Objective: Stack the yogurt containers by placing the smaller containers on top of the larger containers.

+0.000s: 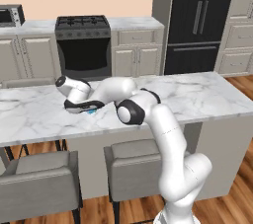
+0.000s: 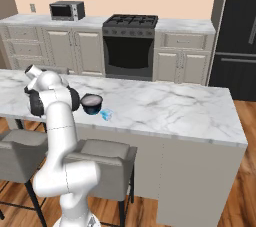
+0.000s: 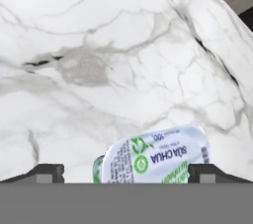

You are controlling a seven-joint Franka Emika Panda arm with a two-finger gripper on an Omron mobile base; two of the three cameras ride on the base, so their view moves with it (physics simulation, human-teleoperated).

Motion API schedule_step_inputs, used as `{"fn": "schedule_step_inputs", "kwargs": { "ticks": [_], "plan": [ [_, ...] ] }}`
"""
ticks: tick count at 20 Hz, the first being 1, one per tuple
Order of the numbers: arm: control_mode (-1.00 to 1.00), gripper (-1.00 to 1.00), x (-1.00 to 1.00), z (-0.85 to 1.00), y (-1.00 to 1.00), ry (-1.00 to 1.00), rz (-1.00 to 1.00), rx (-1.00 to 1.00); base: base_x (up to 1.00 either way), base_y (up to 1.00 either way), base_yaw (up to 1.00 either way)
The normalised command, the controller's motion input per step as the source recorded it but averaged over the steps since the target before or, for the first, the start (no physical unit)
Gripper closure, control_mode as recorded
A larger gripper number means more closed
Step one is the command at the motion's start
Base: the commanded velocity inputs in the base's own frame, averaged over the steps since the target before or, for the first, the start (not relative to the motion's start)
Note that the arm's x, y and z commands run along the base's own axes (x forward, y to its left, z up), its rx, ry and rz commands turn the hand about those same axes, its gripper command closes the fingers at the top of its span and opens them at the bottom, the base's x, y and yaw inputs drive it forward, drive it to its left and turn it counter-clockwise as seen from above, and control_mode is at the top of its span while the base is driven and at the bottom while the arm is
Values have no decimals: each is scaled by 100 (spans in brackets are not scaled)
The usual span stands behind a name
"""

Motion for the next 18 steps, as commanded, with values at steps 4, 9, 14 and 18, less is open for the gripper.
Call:
{"fn": "schedule_step_inputs", "kwargs": {
  "ticks": [4,9,14,18],
  "plan": [
    [-100,-100,0,-11,0,1,-3,0,0,0,0],
    [-100,100,0,-9,0,1,-2,0,0,0,0],
    [-100,100,0,-7,-3,1,-2,0,0,0,0],
    [-100,100,0,-10,-16,0,-1,0,0,0,0]
  ]
}}
